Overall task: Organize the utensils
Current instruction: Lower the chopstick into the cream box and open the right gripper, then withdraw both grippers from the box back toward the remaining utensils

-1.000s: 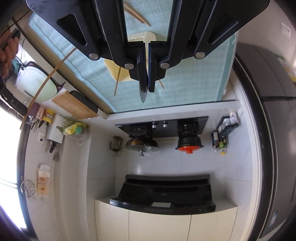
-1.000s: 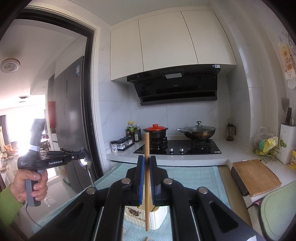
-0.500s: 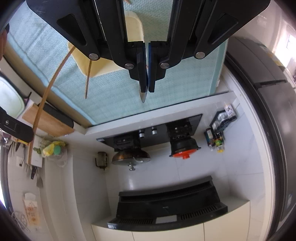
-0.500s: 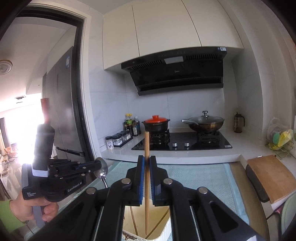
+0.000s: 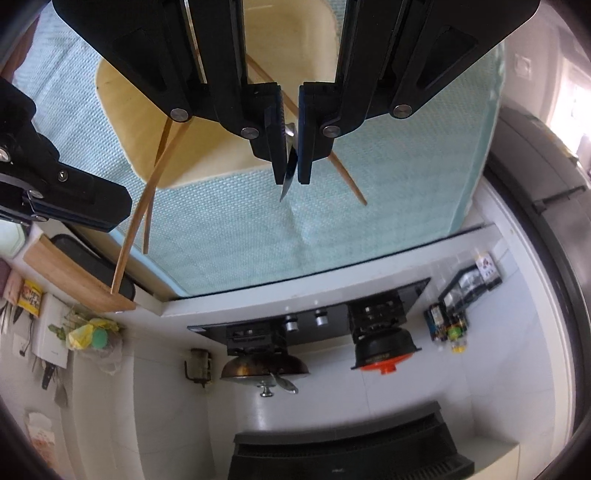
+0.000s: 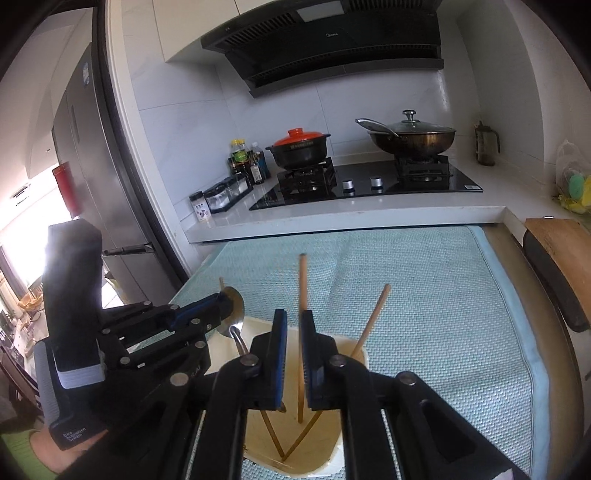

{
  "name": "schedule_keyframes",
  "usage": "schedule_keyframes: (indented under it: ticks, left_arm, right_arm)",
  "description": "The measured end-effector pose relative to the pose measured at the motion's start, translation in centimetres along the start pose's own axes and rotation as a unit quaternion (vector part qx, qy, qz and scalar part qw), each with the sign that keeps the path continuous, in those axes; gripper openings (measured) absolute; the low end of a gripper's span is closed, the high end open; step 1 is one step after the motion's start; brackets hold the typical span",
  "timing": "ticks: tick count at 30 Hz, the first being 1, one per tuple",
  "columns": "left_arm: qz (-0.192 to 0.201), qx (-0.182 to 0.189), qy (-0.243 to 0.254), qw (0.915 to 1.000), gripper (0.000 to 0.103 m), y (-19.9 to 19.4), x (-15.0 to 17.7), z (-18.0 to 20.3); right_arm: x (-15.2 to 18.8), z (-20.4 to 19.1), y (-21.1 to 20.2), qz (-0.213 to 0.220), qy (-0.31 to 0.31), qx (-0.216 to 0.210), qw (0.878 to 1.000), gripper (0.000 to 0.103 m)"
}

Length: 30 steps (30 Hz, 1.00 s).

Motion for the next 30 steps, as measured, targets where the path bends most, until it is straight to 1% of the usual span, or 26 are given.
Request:
schedule_keyframes:
  ticks: [1,2,3,4,5,7,8,10,12,13,14,15,17,19,20,22,26,30]
  left_arm:
    - [-0.007,0.005,-0.008,0.9999,0.012,0.0,0.1,-0.2]
    - [-0.011,0.006,-0.016,0.9998,0.017,0.0,0.0,-0.6]
    - [-0.007,0.005,-0.025,0.9996,0.028,-0.5,-0.1,-1.1]
    - [-0.001,0.003,-0.032,0.9995,0.039,-1.2,-0.2,-1.6]
    - [0.007,-0.001,-0.039,0.9992,0.044,-2.1,-0.5,-2.2]
    - [0.022,-0.006,-0.047,0.9987,0.061,-4.3,-0.8,-3.5]
    - [0.029,-0.009,-0.047,0.9984,0.064,-5.7,-0.9,-4.1]
    - [0.043,-0.017,-0.040,0.9981,0.078,-8.8,-0.4,-5.4]
    - [0.058,-0.024,-0.022,0.9978,0.086,-12.2,0.7,-6.5]
    - [0.065,-0.026,-0.011,0.9975,0.091,-13.9,1.6,-6.9]
    - [0.070,-0.027,0.001,0.9972,0.094,-15.6,2.6,-7.2]
    - [0.072,-0.028,0.011,0.9969,0.097,-17.1,3.7,-7.4]
    - [0.068,-0.029,0.031,0.9968,0.099,-19.9,6.2,-7.6]
    - [0.051,-0.027,0.046,0.9973,0.099,-22.0,8.8,-7.3]
    - [0.044,-0.026,0.048,0.9975,0.099,-22.9,10.1,-7.1]
    - [0.029,-0.011,0.045,0.9985,0.099,-24.5,12.6,-6.6]
    - [0.007,0.033,0.010,0.9994,0.099,-26.6,16.1,-4.8]
    - [0.002,0.076,-0.046,0.9960,0.099,-27.0,18.0,-3.2]
  right_arm:
    - [-0.1,0.0,-0.1,0.000,0.001,0.005,1.000,0.033]
    - [-0.3,0.1,-0.5,0.003,0.002,0.010,1.000,0.057]
    - [-0.6,0.0,-1.1,0.012,0.000,0.014,1.000,0.065]
    - [-1.0,-0.1,-1.9,0.024,-0.003,0.017,1.000,0.067]
    - [-1.5,-0.2,-2.7,0.031,-0.008,0.018,0.999,0.067]
    - [-2.2,-0.5,-4.5,0.039,-0.017,0.021,0.999,0.067]
    - [-2.5,-0.7,-5.6,0.042,-0.021,0.023,0.999,0.067]
    - [-2.5,-0.9,-8.0,0.050,-0.028,0.026,0.998,0.067]
    - [-1.7,-1.3,-10.4,0.055,-0.033,0.027,0.998,0.069]
    - [-1.0,-1.5,-11.7,0.056,-0.038,0.029,0.997,0.072]
    - [-0.1,-1.7,-12.9,0.057,-0.043,0.030,0.997,0.074]
    - [0.9,-1.9,-14.0,0.054,-0.050,0.030,0.997,0.075]
    - [3.4,-2.2,-15.9,0.045,-0.067,0.028,0.996,0.076]
    - [6.1,-2.1,-17.4,0.032,-0.080,0.038,0.996,0.076]
    - [7.5,-1.9,-17.9,0.025,-0.083,0.044,0.995,0.076]
    - [10.2,-1.7,-19.0,0.009,-0.090,0.058,0.994,0.076]
    - [14.6,-0.8,-20.2,-0.019,-0.091,0.096,0.991,0.076]
    - [17.8,0.2,-20.8,-0.055,-0.062,0.120,0.989,0.076]
Point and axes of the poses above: each gripper's, at about its wrist camera, not at the fingertips, and y roughly the way its jaws point, z to its right, x to its underside, the point moved 4 cm from there along y, roughly the way its jaws point, and after that the axes turned 5 degrees about z, right-handed, at the moved point
